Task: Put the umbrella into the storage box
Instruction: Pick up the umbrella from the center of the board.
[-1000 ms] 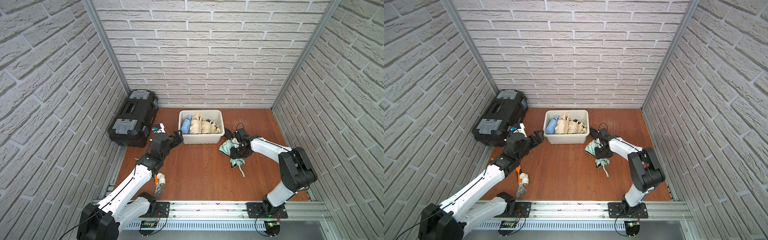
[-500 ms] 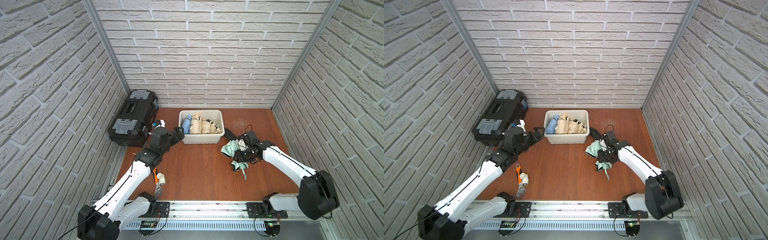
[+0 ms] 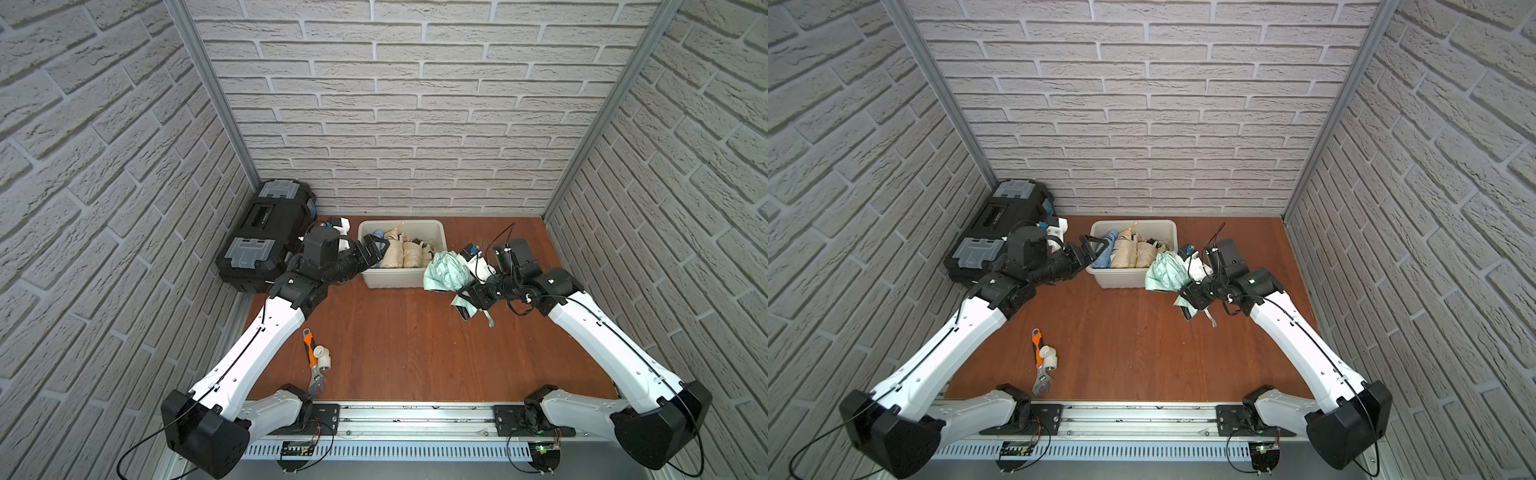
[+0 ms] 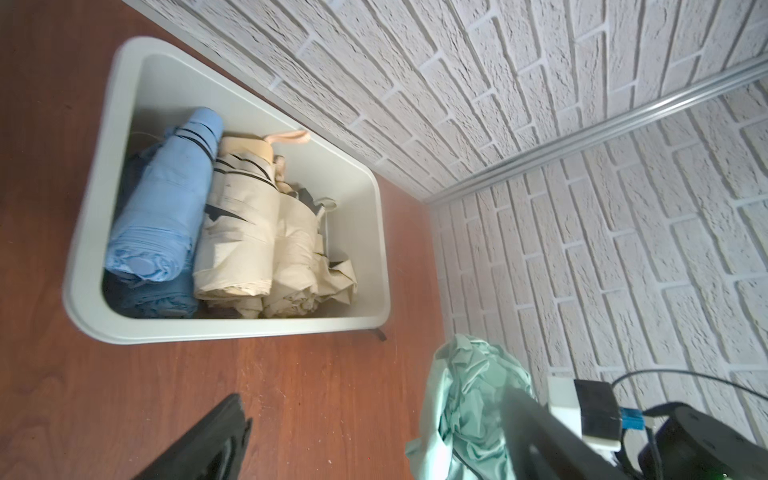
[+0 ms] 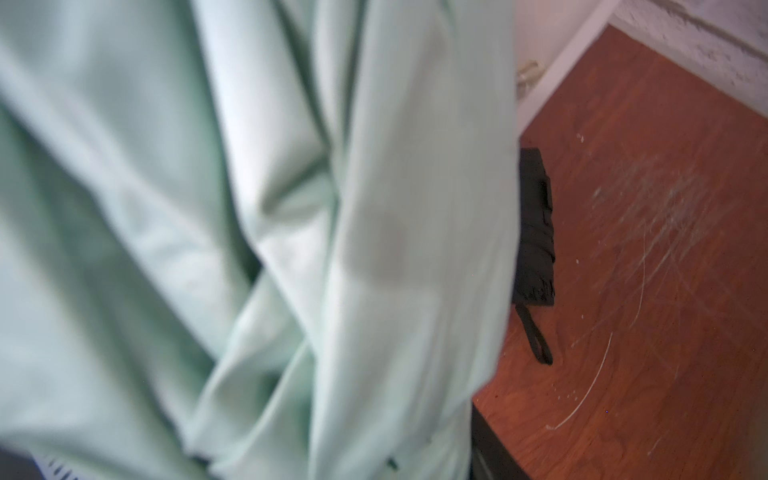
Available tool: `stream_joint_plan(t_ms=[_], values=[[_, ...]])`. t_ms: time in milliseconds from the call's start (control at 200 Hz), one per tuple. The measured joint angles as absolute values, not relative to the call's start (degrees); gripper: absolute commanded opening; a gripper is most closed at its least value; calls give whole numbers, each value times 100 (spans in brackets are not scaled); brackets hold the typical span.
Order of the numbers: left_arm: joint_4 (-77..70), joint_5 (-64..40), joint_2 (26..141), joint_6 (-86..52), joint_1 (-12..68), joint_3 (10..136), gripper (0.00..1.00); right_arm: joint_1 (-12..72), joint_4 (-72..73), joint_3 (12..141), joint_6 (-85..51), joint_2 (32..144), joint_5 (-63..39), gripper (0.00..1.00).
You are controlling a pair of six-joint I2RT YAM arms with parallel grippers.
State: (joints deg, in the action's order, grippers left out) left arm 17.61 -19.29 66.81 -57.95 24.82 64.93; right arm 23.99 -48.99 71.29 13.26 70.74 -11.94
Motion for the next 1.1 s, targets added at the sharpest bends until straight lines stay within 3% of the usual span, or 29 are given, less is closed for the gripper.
stream_joint_plan(t_ms=[420, 695, 1100], values=[[1627, -3870, 7752, -6416, 2523, 7043, 98, 3216, -5037, 8005, 4125, 7835, -1435, 19], [2025, -4860, 8049, -6326, 2556, 7229, 98, 3334, -4890, 8252, 4899, 8023, -1380, 17], [2128, -5774, 8003, -6010, 2576, 7144, 82, 3494, -4429, 8350, 5321, 8226, -961, 16]])
